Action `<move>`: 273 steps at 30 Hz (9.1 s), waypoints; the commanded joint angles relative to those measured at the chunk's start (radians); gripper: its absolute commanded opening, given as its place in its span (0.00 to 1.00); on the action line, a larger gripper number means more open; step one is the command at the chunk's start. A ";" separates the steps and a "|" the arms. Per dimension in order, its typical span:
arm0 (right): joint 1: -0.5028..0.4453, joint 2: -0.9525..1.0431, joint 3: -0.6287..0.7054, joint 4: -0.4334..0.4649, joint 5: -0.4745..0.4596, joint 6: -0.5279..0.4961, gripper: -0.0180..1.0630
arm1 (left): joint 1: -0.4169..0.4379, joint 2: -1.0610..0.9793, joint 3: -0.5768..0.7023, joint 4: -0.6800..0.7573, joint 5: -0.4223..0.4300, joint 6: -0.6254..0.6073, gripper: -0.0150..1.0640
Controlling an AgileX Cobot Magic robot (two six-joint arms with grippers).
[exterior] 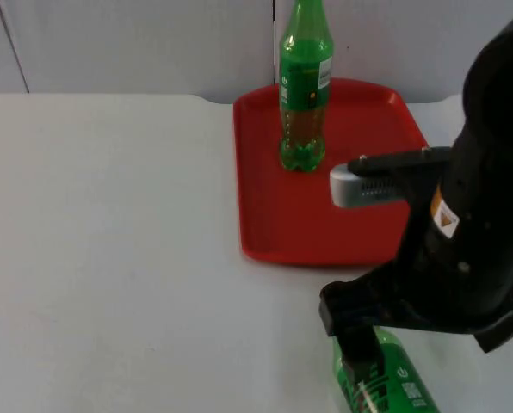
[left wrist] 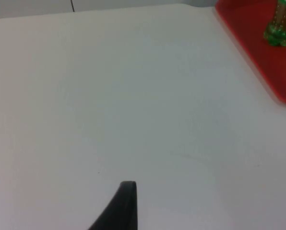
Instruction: Place the bottle upright on the tray.
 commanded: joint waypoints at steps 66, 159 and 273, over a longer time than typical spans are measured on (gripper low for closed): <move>0.048 -0.376 -0.007 -0.687 -0.371 0.132 0.02 | -0.003 -0.004 0.003 0.006 -0.002 -0.005 0.95; -0.504 0.197 -0.095 -0.825 -1.991 -0.284 0.02 | -0.003 -0.004 0.003 0.006 -0.002 -0.005 0.95; -0.844 0.367 -0.175 -1.240 -1.743 -0.007 0.99 | -0.003 -0.004 0.003 0.008 -0.002 -0.005 0.95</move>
